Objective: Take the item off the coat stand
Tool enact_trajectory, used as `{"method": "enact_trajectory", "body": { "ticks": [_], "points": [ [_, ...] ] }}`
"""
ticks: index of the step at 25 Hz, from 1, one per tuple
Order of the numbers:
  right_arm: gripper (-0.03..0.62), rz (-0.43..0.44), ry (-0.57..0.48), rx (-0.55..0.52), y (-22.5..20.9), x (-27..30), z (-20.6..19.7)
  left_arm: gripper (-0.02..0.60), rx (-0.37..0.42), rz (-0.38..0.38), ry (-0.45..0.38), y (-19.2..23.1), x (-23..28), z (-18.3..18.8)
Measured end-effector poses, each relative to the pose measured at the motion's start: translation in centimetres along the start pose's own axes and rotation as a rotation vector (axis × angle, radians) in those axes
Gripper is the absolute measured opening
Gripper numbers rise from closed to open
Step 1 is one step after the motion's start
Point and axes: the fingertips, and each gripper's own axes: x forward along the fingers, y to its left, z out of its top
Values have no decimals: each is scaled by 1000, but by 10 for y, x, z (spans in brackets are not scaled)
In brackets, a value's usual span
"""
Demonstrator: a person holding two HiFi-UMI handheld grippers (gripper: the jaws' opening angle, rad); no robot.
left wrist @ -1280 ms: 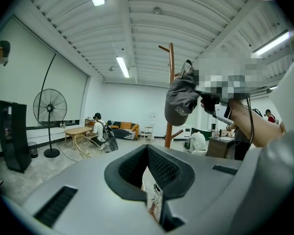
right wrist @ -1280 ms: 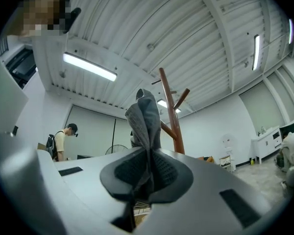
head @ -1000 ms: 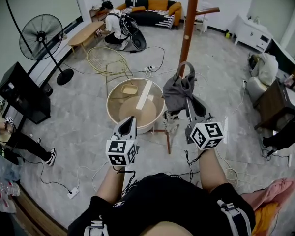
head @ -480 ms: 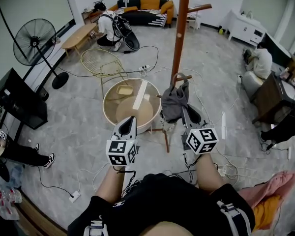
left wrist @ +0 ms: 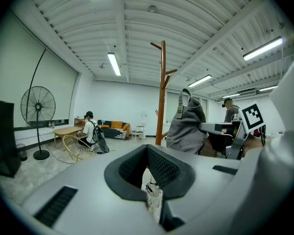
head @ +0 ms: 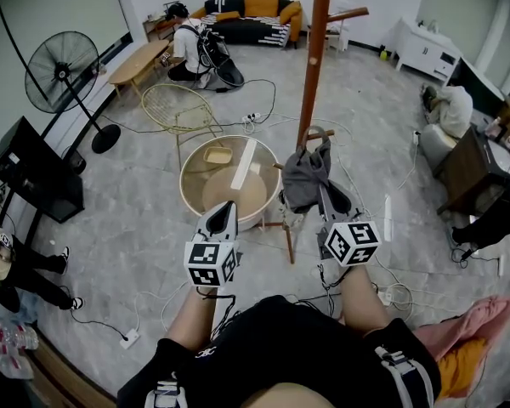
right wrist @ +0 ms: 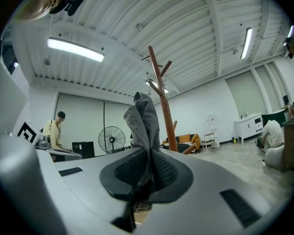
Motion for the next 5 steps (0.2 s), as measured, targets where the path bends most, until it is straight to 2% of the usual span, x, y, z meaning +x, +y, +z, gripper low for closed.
{"method": "enact_trajectory", "body": {
  "ticks": [5],
  "points": [
    [35,-9,8,1,-4,-1,-3,15,-7,12,-5,4,-2,2]
  ]
}}
